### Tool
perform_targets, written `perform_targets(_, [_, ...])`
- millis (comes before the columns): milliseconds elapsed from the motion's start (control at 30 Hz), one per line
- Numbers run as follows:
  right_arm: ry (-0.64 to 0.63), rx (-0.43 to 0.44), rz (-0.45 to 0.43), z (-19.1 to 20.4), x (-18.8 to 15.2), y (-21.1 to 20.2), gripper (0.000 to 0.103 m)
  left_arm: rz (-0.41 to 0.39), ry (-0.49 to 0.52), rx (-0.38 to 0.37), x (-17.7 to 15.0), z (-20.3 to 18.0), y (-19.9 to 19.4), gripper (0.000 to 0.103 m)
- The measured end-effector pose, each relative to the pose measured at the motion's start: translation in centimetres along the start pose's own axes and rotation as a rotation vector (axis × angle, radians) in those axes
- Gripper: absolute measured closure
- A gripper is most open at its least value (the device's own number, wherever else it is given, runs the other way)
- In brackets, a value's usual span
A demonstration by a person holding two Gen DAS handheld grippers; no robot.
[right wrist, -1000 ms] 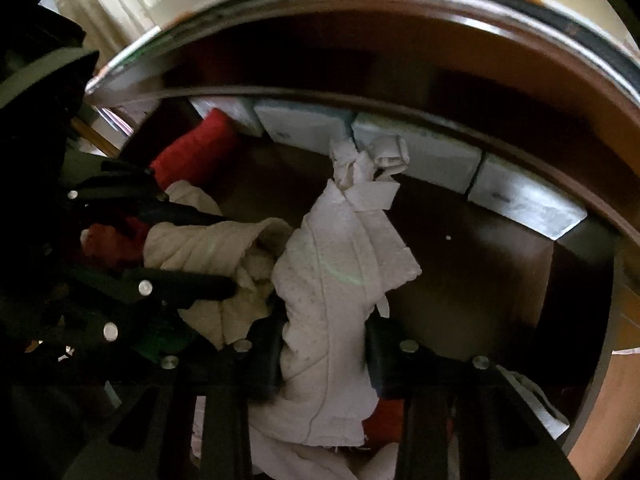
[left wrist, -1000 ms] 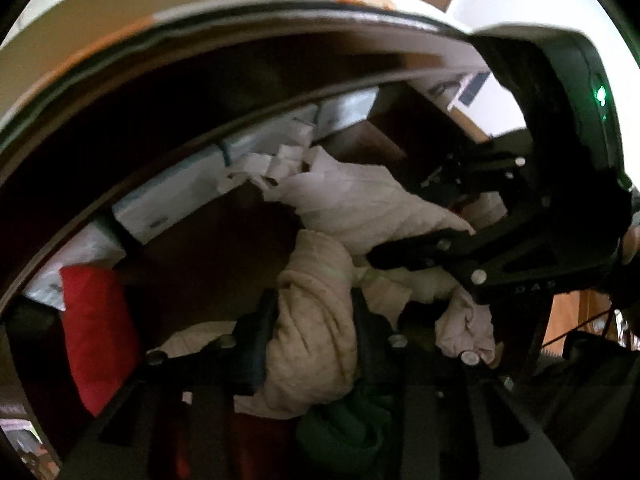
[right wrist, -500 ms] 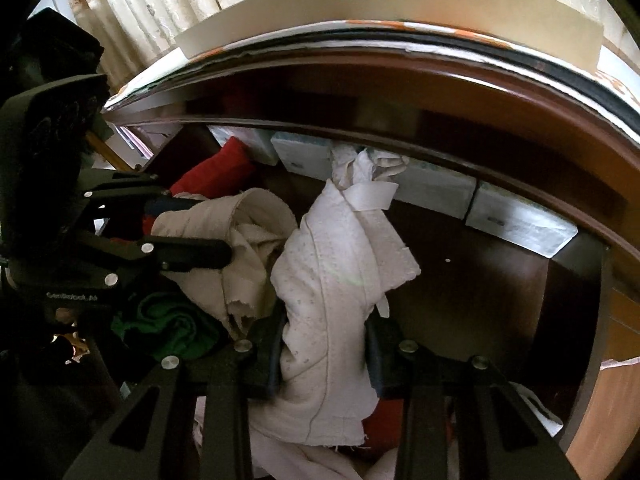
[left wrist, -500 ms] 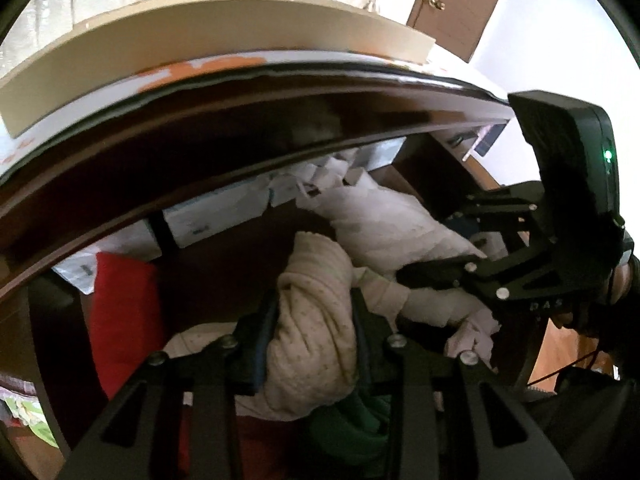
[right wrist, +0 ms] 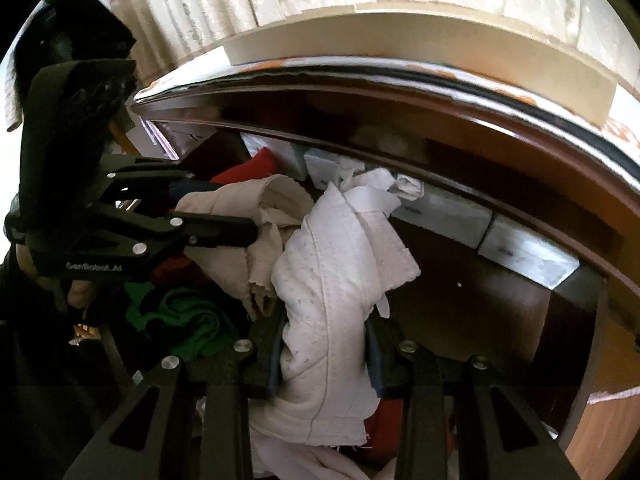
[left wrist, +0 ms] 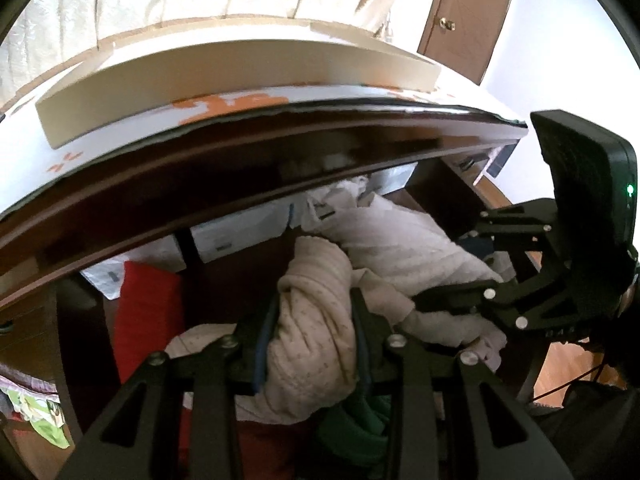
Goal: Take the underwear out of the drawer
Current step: 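Grasp the pink underwear with the right gripper while the left grasps beige underwear, then lift both held garments up out of the drawer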
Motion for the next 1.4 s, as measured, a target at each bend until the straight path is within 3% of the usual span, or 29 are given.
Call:
perform_targets(733, [-0.138, -0.053, -0.158, 2.2, 1.4, -2.6, 0.068, -0.152, 0.023, -0.009, -0.1, 0.1, -3.5, 0.071])
perform_targets(1400, [-0.164, -0.117, -0.320, 2.2, 2.1, -5.1, 0.068, -0.263, 0.026, -0.017, 0.6, -0.3, -5.0, 0.071])
Point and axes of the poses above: each gripper's, at about its wrist camera, not at the fingertips, and y roughly the way its jaws point, z to its left, x to its top, the point moved 9 cm from there along y, roughly the way its jaws point, and after that the axes turned 14 degrees about -y, right-handed, at the moved point
